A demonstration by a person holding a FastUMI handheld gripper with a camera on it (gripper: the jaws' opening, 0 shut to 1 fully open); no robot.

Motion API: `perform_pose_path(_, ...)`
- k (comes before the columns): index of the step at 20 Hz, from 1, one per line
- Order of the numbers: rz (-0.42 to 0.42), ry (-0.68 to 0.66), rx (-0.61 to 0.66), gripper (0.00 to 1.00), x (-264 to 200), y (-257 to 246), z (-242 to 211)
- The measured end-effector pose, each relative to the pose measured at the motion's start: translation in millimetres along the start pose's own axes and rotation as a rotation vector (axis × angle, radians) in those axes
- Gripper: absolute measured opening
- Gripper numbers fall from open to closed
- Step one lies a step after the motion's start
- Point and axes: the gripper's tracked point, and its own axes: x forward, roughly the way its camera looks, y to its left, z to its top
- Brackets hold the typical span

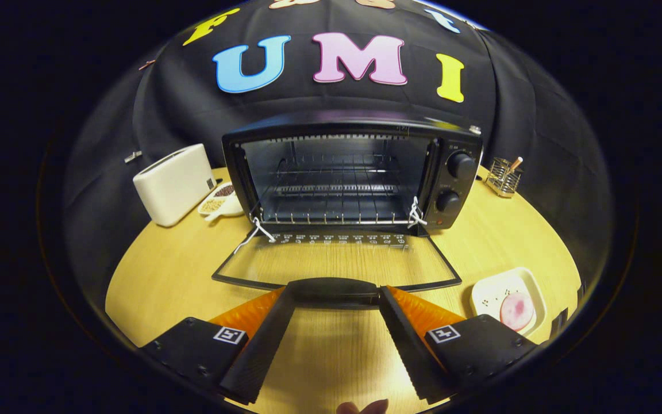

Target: Open the toaster oven, put the food inside, and close the toaster oven door.

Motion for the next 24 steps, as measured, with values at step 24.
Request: perform_pose_path(24,0.094,0.383,-0.001,1.0,-39.9,-289.6,-37.3)
